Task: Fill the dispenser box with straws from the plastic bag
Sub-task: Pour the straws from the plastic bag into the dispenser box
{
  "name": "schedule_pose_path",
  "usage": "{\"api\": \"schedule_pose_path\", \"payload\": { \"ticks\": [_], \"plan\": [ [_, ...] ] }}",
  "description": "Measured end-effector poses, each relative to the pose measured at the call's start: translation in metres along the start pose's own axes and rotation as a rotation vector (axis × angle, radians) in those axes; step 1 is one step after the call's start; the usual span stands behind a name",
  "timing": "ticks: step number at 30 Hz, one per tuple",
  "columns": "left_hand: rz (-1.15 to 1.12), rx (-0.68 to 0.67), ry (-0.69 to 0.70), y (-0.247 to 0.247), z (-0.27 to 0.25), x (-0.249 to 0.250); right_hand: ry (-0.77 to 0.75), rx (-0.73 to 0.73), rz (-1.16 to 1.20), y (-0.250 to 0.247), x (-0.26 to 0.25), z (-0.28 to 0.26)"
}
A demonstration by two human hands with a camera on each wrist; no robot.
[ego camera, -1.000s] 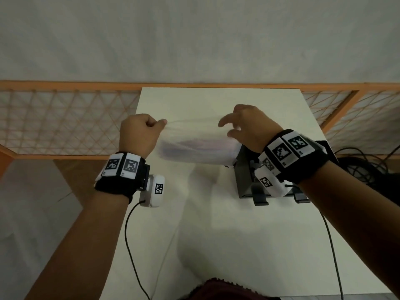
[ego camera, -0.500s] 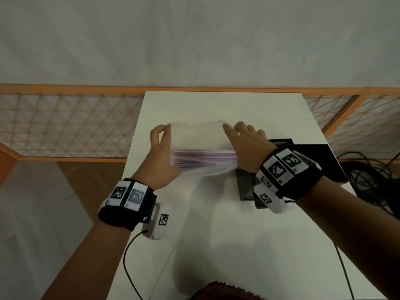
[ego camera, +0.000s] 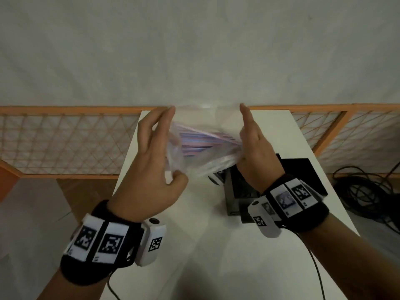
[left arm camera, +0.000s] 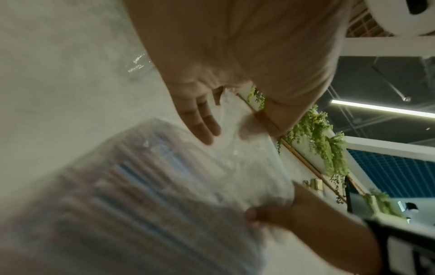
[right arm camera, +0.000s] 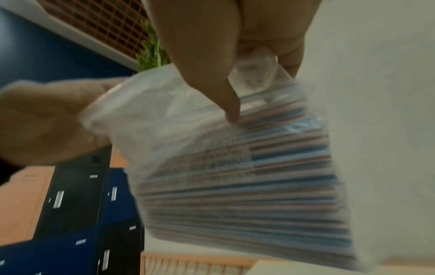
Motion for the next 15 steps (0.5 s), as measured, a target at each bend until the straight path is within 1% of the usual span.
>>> {"api": "schedule_pose_path", "payload": {
  "ticks": [3, 6, 8, 9, 11, 13, 15],
  "plan": [
    [0.114, 0.034, -0.017, 0.013, 0.001, 0.011, -0.064, 0.087, -0.019, -0.043, 0.002, -0.005],
    [0.208, 0.02, 0.006, 0.038, 0.004, 0.02, -0.113, 0.106, -0.037, -0.079, 0.02, -0.01],
    [0.222, 0.031, 0.012, 0.052, 0.009, 0.021, -0.136, 0.089, -0.011, -0.097, 0.039, -0.013],
    [0.195, 0.046, -0.013, 0.058, 0.012, 0.02, -0.13, 0.068, 0.047, -0.105, 0.05, -0.014],
    [0.055, 0.041, -0.096, 0.071, 0.017, 0.02, -0.06, 0.025, 0.213, -0.119, 0.065, -0.019],
    [-0.16, -0.018, -0.161, 0.09, 0.023, 0.021, -0.002, 0.044, 0.262, -0.128, 0.079, -0.021],
    [-0.37, -0.093, -0.271, 0.111, 0.028, 0.025, 0.035, 0.065, 0.268, -0.131, 0.099, -0.019]
  ]
}}
Point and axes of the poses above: each hand's wrist, its own z-axis towards the middle knuckle, its own y-axis out of the palm, x = y × z, the point moved 4 cm from there along z, towards the middle knuckle, and after that the axes turned 4 degrees about -x, right-handed, at the moved point
